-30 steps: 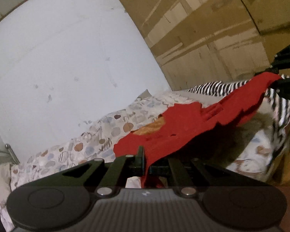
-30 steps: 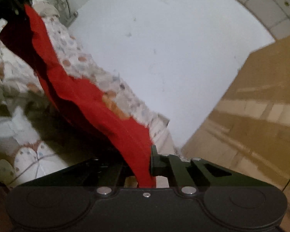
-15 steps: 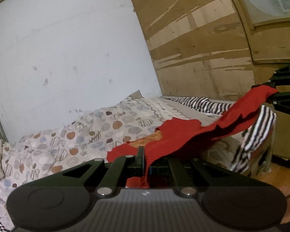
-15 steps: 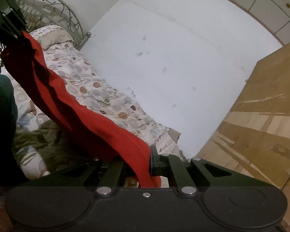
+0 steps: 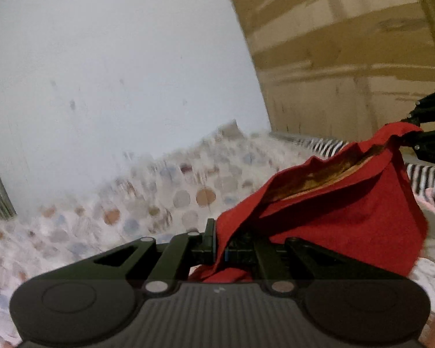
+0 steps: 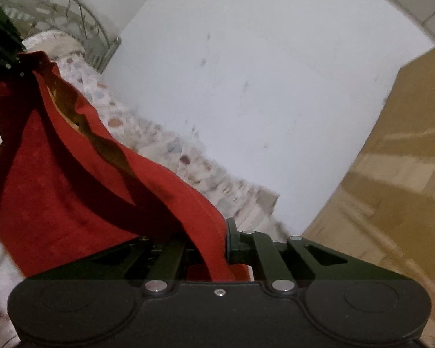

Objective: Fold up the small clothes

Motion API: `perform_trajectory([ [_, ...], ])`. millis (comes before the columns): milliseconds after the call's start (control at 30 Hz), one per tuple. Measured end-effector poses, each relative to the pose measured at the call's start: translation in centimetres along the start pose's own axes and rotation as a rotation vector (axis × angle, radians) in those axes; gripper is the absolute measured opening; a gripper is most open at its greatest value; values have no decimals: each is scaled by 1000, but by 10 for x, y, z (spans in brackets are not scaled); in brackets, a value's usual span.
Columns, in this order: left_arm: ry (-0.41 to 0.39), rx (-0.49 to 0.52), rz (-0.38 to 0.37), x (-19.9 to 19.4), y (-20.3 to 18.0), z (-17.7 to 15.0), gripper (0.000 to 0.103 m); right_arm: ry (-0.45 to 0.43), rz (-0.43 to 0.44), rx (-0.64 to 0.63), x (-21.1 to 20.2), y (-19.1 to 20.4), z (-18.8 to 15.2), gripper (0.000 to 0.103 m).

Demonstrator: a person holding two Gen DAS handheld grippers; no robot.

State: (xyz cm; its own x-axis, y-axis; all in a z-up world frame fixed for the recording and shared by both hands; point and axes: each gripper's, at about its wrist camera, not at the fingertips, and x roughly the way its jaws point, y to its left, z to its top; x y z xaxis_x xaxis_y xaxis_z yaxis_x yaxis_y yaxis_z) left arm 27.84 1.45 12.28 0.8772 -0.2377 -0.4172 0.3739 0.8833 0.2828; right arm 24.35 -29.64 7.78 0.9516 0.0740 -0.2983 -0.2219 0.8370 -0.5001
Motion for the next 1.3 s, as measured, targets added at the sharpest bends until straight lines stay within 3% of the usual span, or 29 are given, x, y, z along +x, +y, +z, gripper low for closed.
perform_trajectory([
  [200,201,-108,-93,126,39,-21,5,156,99,30,115,6,-17,8],
  [333,285,-169,-154,177,53,-49,5,228,125,42,164,19,-36,9],
  [533,340,-216,-202,211,55,-74,6,276,150,75,198,30,-60,15],
  [733,360,-321,-279,216,70,-78,8,281,164,109,211,34,-72,21],
  [767,359,-341,-295,215,73,-77,14,279,162,105,212,34,-73,24],
  [833,354,-398,-326,209,85,-78,51,281,157,107,213,34,-74,31],
  [867,341,-430,-325,205,90,-79,84,284,155,113,214,33,-75,37],
  [900,316,-464,-305,198,95,-80,95,290,154,124,215,31,-75,46],
  [967,270,-495,-265,184,101,-82,96,313,155,171,219,26,-79,59],
  [1133,242,-525,-199,156,99,-88,101,318,168,329,221,14,-96,72],
  [1200,218,-539,-191,137,90,-94,102,304,167,378,217,8,-99,90],
  [1300,177,-528,-206,109,72,-102,102,252,151,440,200,-3,-101,99],
])
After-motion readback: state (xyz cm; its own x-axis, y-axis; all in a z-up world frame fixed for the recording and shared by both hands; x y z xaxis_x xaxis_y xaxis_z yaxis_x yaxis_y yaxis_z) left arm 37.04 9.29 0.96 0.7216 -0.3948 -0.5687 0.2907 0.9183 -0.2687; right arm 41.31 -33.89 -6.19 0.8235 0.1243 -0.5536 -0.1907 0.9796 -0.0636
